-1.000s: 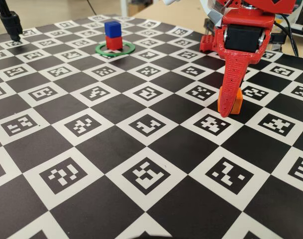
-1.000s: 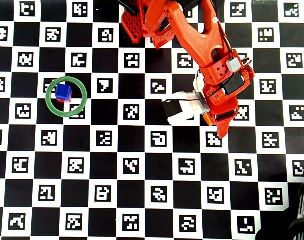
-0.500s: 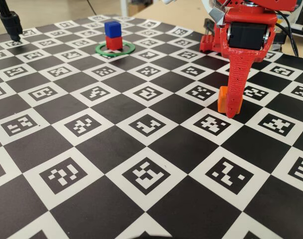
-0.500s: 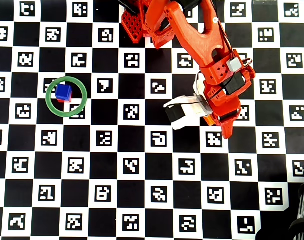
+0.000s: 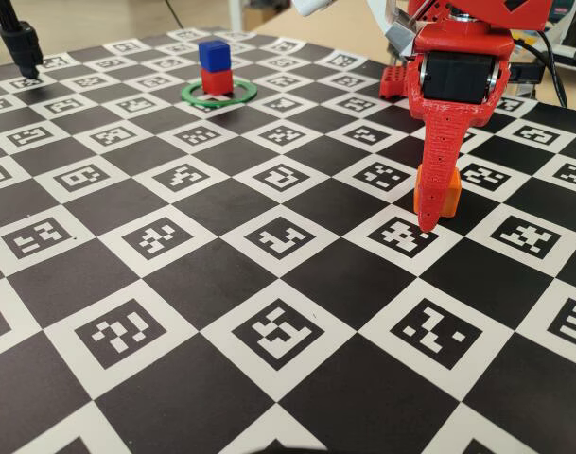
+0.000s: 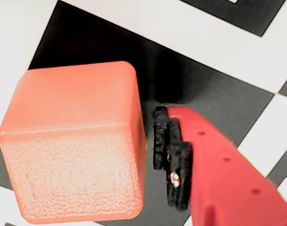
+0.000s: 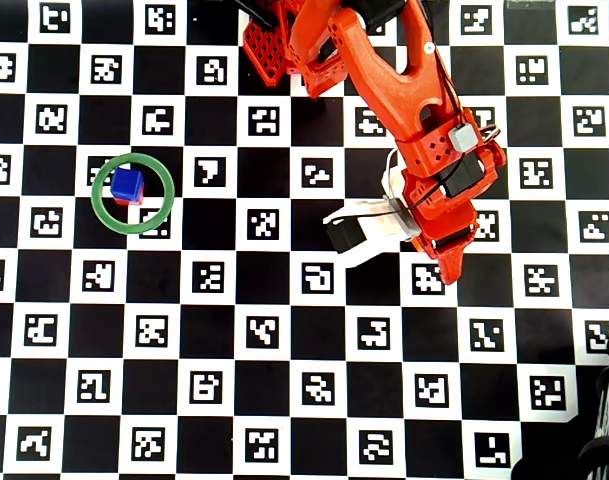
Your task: Grab the red cube then put it in the green circle then put the blue cube on top and finally the orange cube on top
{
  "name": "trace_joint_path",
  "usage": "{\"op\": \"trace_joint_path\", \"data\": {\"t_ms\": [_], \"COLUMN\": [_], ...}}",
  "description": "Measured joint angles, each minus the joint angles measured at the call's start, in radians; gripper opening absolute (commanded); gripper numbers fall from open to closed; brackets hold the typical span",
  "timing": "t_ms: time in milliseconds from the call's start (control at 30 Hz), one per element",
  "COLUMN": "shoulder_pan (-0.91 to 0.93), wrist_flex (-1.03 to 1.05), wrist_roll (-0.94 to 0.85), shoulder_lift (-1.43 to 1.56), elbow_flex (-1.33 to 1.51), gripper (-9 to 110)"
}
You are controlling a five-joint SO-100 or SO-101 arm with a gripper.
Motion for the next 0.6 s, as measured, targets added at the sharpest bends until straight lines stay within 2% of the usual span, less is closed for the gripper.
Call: {"op": "trace_joint_path", "data": {"t_ms": [33,67,600], "shoulder_pan": [0.000,0.000,0.000], "wrist_flex": [0.000,0.000,0.025], "wrist_roll": [-0.008,-0.012,0.008], "shoulder_lift": [0.000,0.000,0.000], "elbow_flex": [0.000,0.000,0.000], "gripper": [8,2,1]}}
